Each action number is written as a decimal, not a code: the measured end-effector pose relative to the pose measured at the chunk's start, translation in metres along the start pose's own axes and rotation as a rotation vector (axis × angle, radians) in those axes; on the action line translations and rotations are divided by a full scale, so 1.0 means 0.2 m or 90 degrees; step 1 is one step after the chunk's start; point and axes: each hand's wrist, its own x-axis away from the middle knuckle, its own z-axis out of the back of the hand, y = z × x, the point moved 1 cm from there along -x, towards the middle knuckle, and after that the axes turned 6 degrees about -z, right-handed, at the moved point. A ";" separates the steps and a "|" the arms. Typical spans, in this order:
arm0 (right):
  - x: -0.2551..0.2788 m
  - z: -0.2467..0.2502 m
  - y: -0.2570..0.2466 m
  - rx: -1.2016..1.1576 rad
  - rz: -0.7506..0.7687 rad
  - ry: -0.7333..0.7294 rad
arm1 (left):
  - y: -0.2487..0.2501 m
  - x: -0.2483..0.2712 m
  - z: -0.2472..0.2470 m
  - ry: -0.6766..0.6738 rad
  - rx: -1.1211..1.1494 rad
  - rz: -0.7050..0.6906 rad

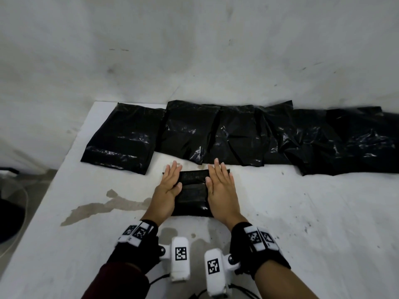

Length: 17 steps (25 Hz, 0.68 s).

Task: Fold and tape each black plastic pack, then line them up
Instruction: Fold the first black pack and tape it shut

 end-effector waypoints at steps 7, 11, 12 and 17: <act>-0.01 0.18 0.14 -0.286 0.041 -0.182 | 0.01 -0.01 0.11 -0.162 -0.053 -0.009; 0.00 0.09 0.14 -0.176 0.092 -0.092 | 0.00 -0.01 0.11 -0.137 -0.046 -0.038; 0.00 0.08 0.14 -0.155 0.095 -0.078 | -0.01 0.00 0.10 -0.110 -0.041 -0.040; 0.03 0.13 0.08 0.000 0.046 -0.015 | 0.03 0.10 -0.01 0.200 -0.196 0.017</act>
